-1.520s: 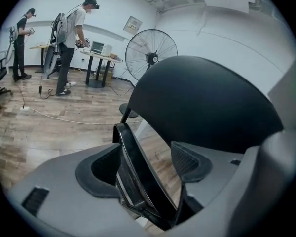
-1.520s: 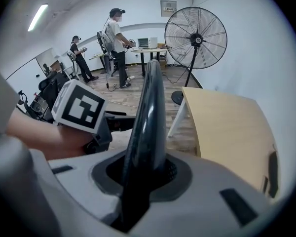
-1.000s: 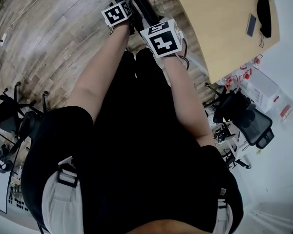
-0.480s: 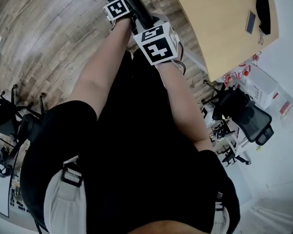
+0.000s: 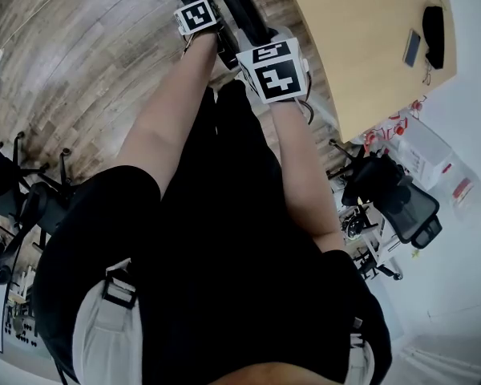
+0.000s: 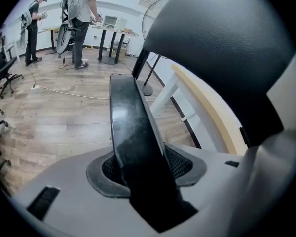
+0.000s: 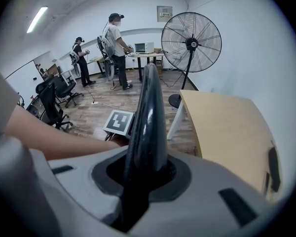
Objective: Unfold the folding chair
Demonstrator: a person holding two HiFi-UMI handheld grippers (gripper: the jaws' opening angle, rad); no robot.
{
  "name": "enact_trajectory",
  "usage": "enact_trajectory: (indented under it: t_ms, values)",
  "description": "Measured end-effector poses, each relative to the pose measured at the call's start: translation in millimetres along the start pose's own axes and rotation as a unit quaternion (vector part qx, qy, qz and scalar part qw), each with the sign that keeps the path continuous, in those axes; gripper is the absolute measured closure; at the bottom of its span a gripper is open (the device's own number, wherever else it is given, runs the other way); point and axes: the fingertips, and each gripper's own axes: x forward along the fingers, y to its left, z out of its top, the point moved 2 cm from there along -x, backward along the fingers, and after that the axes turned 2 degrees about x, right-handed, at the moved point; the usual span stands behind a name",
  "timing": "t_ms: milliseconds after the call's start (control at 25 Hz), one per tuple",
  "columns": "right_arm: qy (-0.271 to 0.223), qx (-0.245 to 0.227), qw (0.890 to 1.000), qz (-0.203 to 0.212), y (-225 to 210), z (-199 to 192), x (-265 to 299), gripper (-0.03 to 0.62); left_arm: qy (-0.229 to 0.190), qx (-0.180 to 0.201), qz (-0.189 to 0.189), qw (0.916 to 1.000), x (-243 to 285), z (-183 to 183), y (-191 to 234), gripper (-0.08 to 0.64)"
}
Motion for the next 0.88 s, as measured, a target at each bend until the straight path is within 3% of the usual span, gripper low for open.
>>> enact_trajectory:
  t_ms: [160, 600, 880]
  values:
    - [0.005, -0.002, 1.0, 0.01, -1.6, -0.4, 0.5, 0.525, 0.036, -0.03, -0.031, 0.9984, -13.7, -9.4, -9.0, 0.356]
    - [-0.011, -0.006, 0.999, 0.048, -18.0, -3.0, -0.8, 0.52, 0.019, -0.031, -0.062, 0.9974, -1.2, -15.3, -4.9, 0.364]
    - [-0.01, -0.025, 0.998, 0.06, -44.9, -5.3, 1.2, 0.52, 0.027, -0.054, -0.083, 0.9948, -1.1, -23.0, 0.6, 0.373]
